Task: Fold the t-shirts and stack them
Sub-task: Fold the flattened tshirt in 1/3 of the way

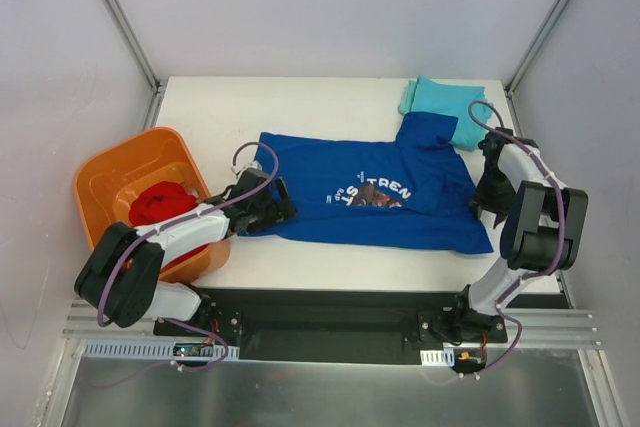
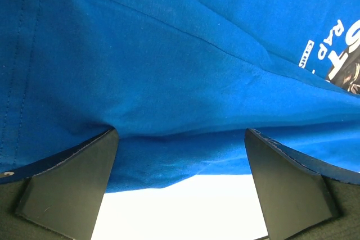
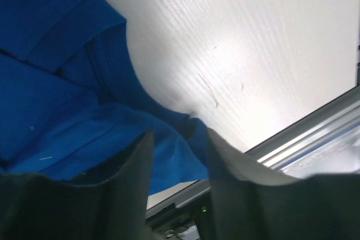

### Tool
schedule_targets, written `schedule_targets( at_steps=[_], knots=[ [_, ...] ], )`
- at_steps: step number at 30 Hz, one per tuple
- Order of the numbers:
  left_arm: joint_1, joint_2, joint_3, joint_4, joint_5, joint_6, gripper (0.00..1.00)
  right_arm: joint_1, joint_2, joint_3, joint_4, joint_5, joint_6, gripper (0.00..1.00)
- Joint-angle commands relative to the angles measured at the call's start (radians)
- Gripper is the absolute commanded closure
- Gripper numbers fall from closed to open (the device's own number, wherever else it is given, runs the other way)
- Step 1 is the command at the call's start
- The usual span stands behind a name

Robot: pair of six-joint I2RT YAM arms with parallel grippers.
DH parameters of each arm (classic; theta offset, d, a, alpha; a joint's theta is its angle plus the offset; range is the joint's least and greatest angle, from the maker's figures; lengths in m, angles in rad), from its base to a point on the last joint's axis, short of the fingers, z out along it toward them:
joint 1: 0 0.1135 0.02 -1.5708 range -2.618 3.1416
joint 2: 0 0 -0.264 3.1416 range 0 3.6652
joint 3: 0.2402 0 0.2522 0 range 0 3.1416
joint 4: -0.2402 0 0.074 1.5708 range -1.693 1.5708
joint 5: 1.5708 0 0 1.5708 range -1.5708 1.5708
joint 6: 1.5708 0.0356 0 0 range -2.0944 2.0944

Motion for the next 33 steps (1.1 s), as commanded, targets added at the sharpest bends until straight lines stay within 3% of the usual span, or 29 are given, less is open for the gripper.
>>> schedule_targets(
  at_steps=[1, 3, 6, 8, 12, 13, 17, 26, 33],
  knots=[
    [0.014, -0.003, -0.079, -0.124, 0.032, 0.042, 0.01, 0.006, 0.013, 0.062, -0.082, 0.117, 0.027, 0.43],
    [0.005, -0.015, -0.068, -0.124, 0.071, 0.043, 0.01, 0.009, -0.018, 0.073, -0.081, 0.088, 0.021, 0.26],
    [-0.019, -0.040, -0.031, -0.124, 0.072, 0.059, 0.01, 0.023, -0.094, 0.071, -0.079, 0.028, 0.010, 0.15],
    [-0.024, -0.061, -0.010, -0.124, 0.078, 0.069, 0.01, 0.033, -0.145, 0.060, -0.064, -0.051, 0.004, 0.01],
    [-0.035, -0.089, 0.049, -0.123, 0.085, 0.076, 0.01, 0.036, -0.282, -0.005, 0.024, -0.269, 0.017, 0.03],
    [-0.038, -0.090, 0.058, -0.121, 0.087, 0.076, 0.01, 0.036, -0.297, -0.048, 0.050, -0.385, 0.025, 0.03],
    [-0.042, -0.052, 0.104, -0.112, 0.081, 0.077, 0.01, 0.046, -0.310, -0.147, 0.227, -0.576, 0.073, 0.03],
    [-0.042, 0.104, 0.125, -0.047, 0.130, 0.045, 0.01, 0.061, -0.121, -0.251, 0.361, -0.555, 0.108, 0.03],
    [-0.049, 0.085, 0.017, -0.043, 0.159, -0.013, 0.01, -0.015, -0.185, -0.458, 0.338, -0.547, 0.139, 0.03]
  ],
)
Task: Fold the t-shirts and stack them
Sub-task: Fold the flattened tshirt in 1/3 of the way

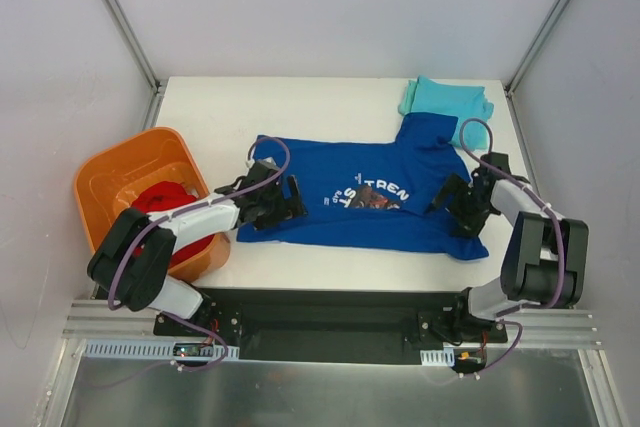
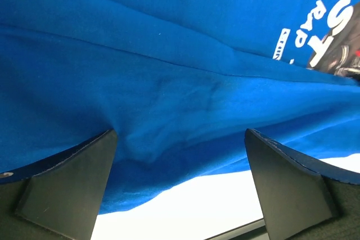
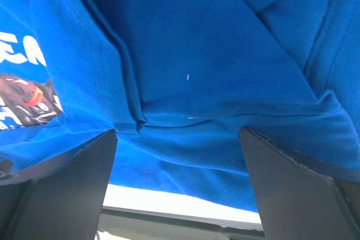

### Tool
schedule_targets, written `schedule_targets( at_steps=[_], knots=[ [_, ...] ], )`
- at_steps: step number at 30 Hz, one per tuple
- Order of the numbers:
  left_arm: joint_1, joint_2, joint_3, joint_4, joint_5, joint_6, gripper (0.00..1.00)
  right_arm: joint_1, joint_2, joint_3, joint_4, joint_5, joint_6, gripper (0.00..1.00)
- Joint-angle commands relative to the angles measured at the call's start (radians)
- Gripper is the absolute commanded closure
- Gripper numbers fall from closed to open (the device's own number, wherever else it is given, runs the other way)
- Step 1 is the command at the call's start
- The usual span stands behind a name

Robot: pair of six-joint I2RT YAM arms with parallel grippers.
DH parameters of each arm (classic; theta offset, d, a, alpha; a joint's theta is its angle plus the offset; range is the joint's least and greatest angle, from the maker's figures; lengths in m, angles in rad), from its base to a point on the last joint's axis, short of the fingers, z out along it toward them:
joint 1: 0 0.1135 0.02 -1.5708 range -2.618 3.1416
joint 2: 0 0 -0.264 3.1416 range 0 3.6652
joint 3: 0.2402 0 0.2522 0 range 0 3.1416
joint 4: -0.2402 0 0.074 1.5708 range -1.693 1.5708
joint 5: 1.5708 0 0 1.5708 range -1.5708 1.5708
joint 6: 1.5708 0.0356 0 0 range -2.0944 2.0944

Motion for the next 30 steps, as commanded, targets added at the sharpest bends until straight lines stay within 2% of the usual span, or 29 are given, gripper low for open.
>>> schedule_targets(
  at_steps=[1, 7, 11, 16, 20, 23, 25, 30],
  knots=[
    [-0.017, -0.029, -0.100, -0.023, 0.041, -0.057, 0.01, -0.073, -0.035, -0.154, -0.036, -0.013, 0.026, 0.03],
    [-0.058, -0.136, -0.198, -0.029, 0.063, -0.109, 0.01, -0.120, -0.143, -0.244, -0.086, 0.021, 0.025, 0.03],
    [-0.090, -0.201, -0.235, -0.094, 0.067, -0.138, 0.01, -0.163, -0.204, -0.284, -0.105, 0.032, 0.016, 0.03],
    [-0.107, -0.319, -0.275, -0.172, 0.015, -0.140, 0.01, -0.193, -0.285, -0.280, -0.169, 0.076, 0.011, 0.03],
    [-0.107, -0.382, -0.252, -0.207, 0.000, -0.102, 0.01, -0.199, -0.387, -0.252, -0.212, 0.111, 0.014, 0.03],
    [-0.115, -0.416, -0.219, -0.207, 0.023, -0.064, 0.01, -0.196, -0.427, -0.194, -0.235, 0.058, -0.044, 0.03],
    [-0.116, -0.427, -0.189, -0.207, 0.017, -0.031, 0.01, -0.168, -0.459, -0.146, -0.246, 0.009, -0.069, 0.03],
    [-0.119, -0.413, -0.050, -0.203, 0.006, 0.045, 0.01, 0.040, -0.468, -0.057, -0.259, 0.009, -0.064, 0.03]
  ],
)
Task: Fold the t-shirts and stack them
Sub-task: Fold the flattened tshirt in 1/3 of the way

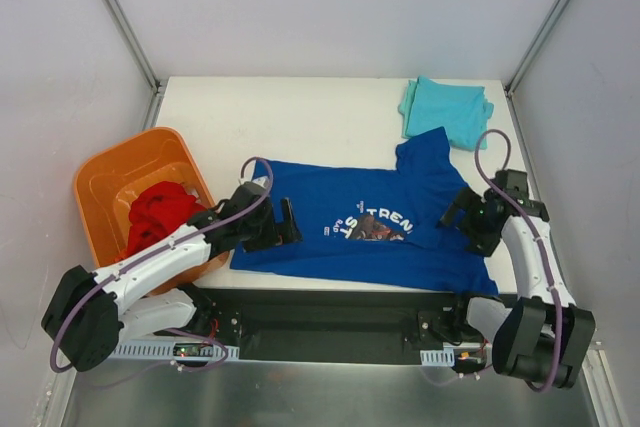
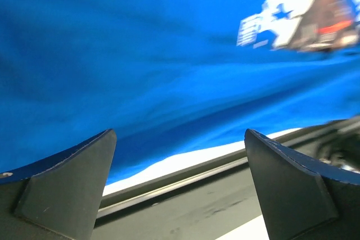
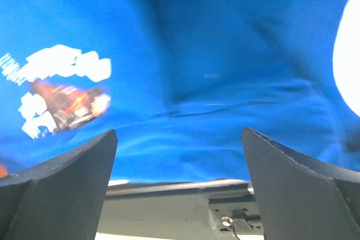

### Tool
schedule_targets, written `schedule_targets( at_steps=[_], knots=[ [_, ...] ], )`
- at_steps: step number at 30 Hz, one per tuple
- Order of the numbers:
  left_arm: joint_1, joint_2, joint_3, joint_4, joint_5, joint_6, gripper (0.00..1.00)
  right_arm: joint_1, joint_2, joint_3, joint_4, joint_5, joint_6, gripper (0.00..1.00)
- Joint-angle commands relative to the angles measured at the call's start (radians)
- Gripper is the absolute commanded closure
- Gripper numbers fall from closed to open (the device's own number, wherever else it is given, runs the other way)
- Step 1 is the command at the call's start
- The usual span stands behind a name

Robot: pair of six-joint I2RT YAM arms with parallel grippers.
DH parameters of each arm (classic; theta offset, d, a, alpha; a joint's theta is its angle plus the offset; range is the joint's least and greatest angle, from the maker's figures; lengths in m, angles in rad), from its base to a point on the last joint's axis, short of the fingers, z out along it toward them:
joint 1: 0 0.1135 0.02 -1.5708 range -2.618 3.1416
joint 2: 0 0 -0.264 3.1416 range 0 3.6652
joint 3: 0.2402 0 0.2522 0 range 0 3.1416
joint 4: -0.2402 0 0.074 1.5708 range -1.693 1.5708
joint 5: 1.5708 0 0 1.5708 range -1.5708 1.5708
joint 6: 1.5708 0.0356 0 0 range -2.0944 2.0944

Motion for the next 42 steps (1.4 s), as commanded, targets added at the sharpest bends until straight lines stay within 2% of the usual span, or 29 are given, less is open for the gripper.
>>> schedule_targets(
  at_steps=[1, 5, 11, 19, 24, 33, 37, 42],
  knots=[
    [-0.008, -0.004, 0.134, 0.003, -0.029, 0.092, 0.01, 0.160, 0.003, 0.092, -0.019, -0.027, -0.014, 0.03],
    [-0.008, 0.003, 0.201, 0.003, -0.090, 0.121, 0.01, 0.251, 0.072, 0.086, 0.032, 0.026, 0.045, 0.03],
    [-0.008, 0.019, 0.217, 0.001, -0.148, 0.124, 0.01, 0.265, 0.157, 0.051, 0.079, 0.060, 0.065, 0.03],
    [-0.006, 0.013, 0.206, -0.006, -0.185, 0.117, 0.01, 0.327, 0.310, 0.054, 0.219, -0.013, 0.100, 0.03],
    [-0.005, 0.007, 0.192, -0.009, -0.188, 0.109, 0.01, 0.375, 0.372, 0.141, 0.250, -0.016, 0.123, 0.03],
    [-0.005, -0.001, 0.189, -0.020, -0.194, 0.104, 0.01, 0.461, 0.471, 0.319, 0.151, 0.123, 0.140, 0.03],
    [-0.005, -0.006, 0.194, -0.028, -0.204, 0.106, 0.01, 0.479, 0.528, 0.383, 0.225, -0.001, 0.141, 0.03],
    [-0.005, -0.019, 0.201, -0.046, -0.225, 0.109, 0.01, 0.527, 0.649, 0.509, 0.276, -0.065, 0.154, 0.03]
  ],
)
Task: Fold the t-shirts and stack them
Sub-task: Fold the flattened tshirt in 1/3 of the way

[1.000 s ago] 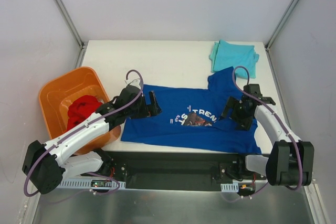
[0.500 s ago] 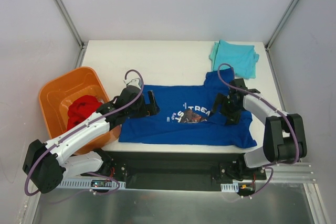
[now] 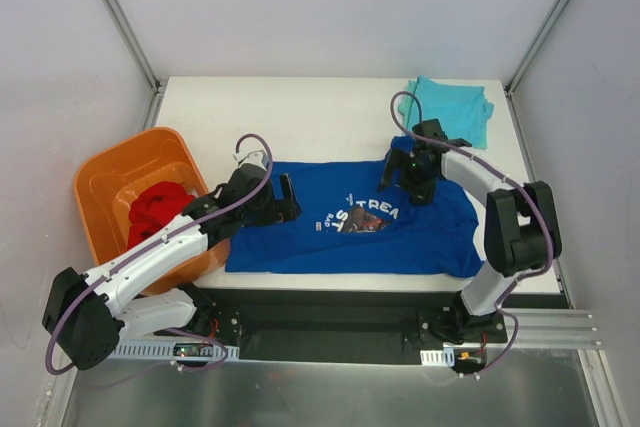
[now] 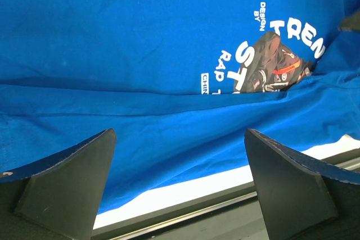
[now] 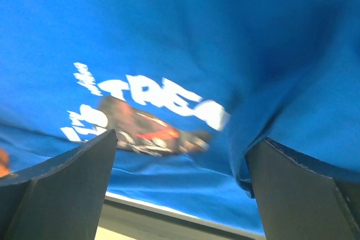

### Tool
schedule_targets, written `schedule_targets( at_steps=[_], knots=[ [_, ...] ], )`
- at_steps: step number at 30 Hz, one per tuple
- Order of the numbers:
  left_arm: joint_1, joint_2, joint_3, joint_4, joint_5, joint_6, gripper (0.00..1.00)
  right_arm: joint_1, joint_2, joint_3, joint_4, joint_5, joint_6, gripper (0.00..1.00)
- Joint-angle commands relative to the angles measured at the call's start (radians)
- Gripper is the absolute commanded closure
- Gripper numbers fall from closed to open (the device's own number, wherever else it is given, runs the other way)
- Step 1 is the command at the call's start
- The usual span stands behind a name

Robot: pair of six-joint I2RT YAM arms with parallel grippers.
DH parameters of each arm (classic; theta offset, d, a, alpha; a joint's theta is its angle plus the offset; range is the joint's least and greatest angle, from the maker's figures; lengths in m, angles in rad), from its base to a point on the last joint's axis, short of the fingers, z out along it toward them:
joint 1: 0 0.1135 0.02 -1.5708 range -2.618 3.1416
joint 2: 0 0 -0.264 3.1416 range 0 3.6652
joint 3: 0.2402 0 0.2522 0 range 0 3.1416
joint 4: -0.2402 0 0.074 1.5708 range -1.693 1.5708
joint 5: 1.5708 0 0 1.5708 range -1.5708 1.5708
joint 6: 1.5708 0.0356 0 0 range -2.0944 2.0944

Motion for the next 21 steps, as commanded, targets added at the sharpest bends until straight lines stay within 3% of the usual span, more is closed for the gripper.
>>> schedule_targets(
  at_steps=[1, 9, 14, 21],
  knots=[
    [-0.006, -0.036, 0.011, -0.025, -0.043, 0.008, 0.01, 0.044, 0.079, 0.132, 0.076, -0.098, 0.037, 0.03],
    [0.006, -0.007, 0.066, -0.054, -0.081, 0.019, 0.01, 0.061, 0.108, 0.261, -0.013, 0.035, 0.102, 0.03],
    [0.038, 0.069, 0.131, -0.056, -0.064, 0.026, 0.01, 0.061, 0.126, 0.318, -0.195, 0.201, 0.070, 0.03],
    [0.053, 0.162, 0.190, -0.057, -0.070, 0.063, 0.01, 0.056, 0.096, 0.255, -0.214, 0.261, 0.031, 0.03]
  ],
)
